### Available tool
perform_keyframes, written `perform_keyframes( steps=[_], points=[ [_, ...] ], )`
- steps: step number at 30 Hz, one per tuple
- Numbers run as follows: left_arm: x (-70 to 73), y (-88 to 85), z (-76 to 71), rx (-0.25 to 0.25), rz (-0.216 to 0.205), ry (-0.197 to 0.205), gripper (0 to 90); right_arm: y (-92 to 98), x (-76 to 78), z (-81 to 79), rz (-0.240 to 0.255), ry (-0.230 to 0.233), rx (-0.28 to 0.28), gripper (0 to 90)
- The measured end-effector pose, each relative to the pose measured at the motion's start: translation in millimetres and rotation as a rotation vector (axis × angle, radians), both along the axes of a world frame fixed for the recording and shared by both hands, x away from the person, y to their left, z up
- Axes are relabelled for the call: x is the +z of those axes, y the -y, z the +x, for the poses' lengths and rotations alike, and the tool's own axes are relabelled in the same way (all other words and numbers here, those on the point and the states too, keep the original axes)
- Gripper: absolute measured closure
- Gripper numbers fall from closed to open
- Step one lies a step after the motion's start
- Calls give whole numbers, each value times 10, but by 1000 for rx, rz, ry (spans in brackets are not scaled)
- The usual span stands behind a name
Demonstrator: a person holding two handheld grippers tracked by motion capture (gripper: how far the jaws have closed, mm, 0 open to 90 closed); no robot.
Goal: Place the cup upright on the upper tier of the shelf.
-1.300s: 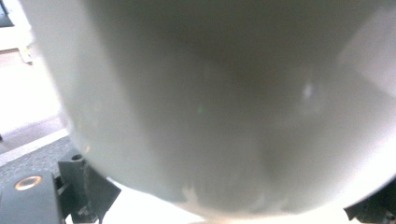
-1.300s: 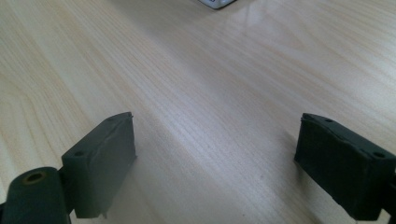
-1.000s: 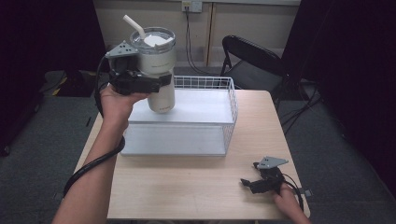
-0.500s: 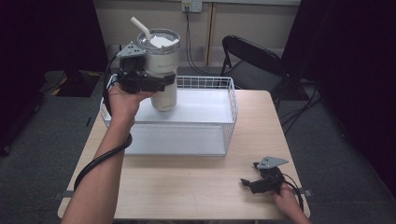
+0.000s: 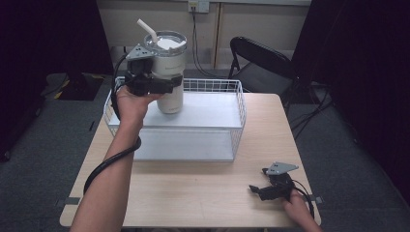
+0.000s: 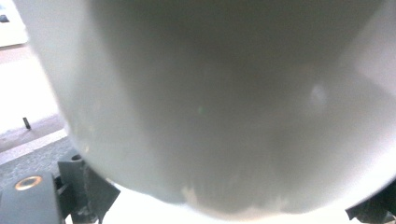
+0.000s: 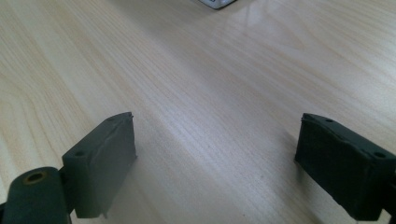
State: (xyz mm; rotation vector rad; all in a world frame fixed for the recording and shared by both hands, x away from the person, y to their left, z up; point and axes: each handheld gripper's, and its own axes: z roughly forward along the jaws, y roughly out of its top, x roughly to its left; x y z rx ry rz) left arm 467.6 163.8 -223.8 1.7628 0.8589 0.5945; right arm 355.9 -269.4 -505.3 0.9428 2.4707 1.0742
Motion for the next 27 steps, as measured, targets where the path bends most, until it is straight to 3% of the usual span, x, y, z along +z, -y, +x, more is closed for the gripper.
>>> perform_keyframes(
  steps=[22,27],
  points=[
    [-72,4,101,33,-11,-2,99,0,0,0,0,-1,0,113],
    [-93,15,113,37,12,3,99,0,0,0,1,0,0,114]
  ],
)
